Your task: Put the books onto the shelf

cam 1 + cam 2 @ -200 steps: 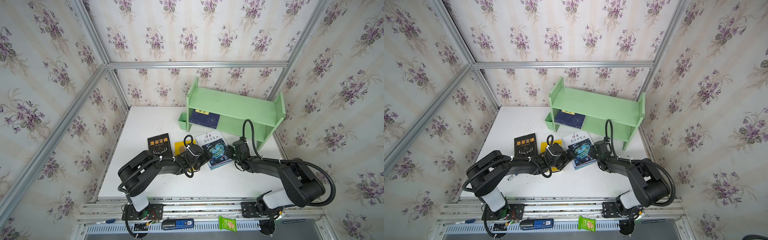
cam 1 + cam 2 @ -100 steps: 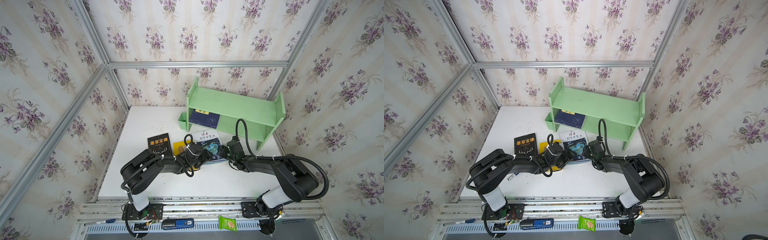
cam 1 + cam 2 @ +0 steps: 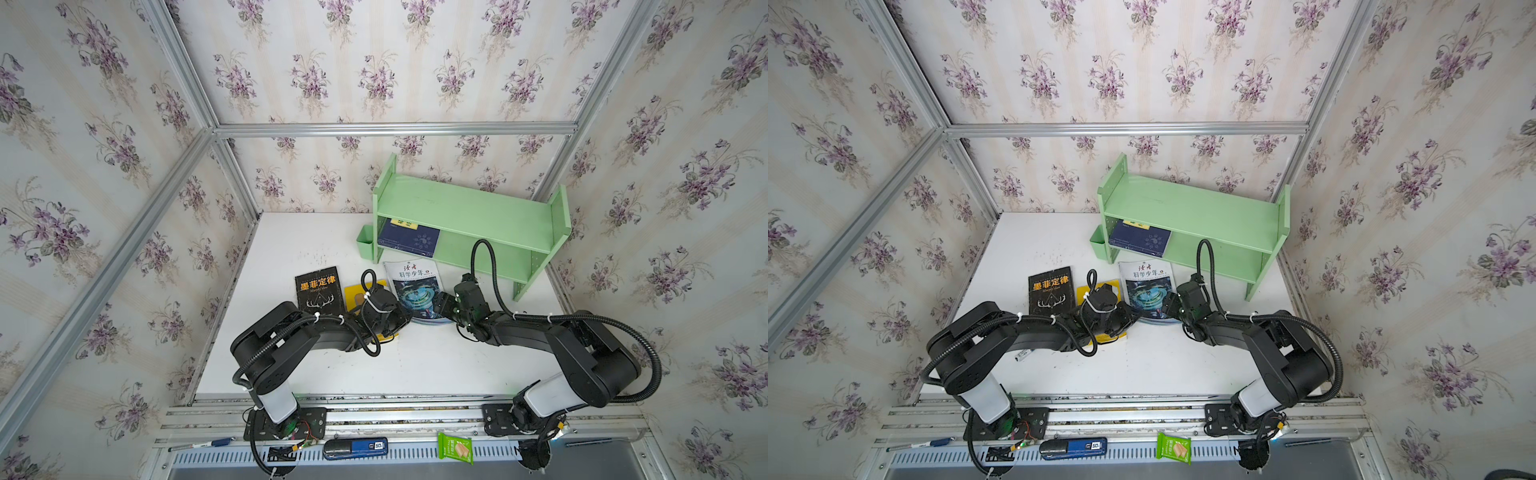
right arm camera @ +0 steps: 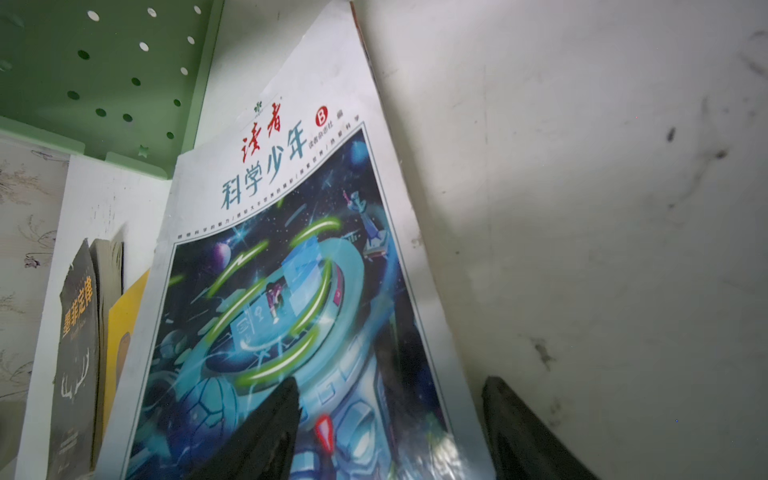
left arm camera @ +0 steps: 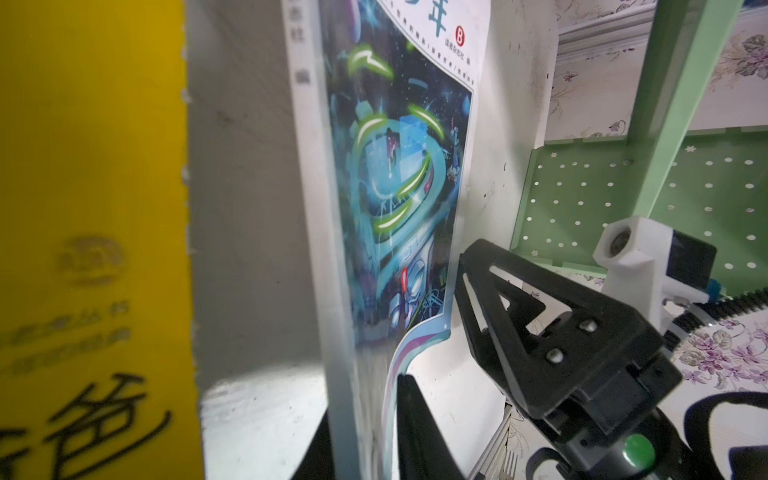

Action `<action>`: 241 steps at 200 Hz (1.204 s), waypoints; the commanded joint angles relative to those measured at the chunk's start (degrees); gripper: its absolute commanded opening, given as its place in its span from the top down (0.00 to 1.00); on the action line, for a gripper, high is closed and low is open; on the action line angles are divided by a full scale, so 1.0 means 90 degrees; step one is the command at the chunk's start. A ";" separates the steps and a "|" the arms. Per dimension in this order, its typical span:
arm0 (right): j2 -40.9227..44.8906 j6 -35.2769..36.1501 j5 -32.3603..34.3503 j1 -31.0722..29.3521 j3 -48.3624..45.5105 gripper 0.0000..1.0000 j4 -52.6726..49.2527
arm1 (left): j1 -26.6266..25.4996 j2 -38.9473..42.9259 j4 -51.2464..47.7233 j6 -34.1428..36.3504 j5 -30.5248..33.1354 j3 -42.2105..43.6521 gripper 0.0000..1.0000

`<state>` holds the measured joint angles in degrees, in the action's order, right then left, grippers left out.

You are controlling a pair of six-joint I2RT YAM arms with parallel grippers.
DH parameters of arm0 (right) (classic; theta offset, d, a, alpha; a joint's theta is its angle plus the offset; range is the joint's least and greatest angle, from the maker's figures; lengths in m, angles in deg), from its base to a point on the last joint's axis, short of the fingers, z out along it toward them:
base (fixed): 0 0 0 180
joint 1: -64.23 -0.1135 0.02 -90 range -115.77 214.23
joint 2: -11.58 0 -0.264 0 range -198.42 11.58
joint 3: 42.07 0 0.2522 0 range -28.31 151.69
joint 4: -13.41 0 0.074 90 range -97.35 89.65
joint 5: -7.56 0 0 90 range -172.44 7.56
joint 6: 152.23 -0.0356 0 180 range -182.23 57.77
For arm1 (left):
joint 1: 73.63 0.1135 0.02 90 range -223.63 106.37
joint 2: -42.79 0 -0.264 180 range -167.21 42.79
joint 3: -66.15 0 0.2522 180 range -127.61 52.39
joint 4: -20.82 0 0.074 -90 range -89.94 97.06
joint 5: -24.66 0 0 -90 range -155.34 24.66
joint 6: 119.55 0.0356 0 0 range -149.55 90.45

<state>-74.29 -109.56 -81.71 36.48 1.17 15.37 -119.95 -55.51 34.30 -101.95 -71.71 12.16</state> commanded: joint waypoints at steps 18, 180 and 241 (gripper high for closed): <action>0.0782 -0.0125 -0.0196 -0.0013 0.0068 0.25 -0.1620 | 0.0001 0.0491 -0.0411 0.0459 0.0008 -0.0090 0.86; 0.3895 0.1153 -0.0627 -0.0013 0.2022 0.12 -0.3129 | 0.0133 0.6290 -0.4824 0.3000 0.0793 -0.1231 0.96; 0.3973 0.0834 -0.1892 0.0207 0.2382 0.00 -0.1354 | 0.0157 0.5478 -0.4082 0.4364 0.0706 -0.3294 0.95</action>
<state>-38.75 -100.33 -93.14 37.42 21.58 -6.77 -118.64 -2.83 -10.61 -70.41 -64.98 -12.30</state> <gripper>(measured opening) 0.997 0.090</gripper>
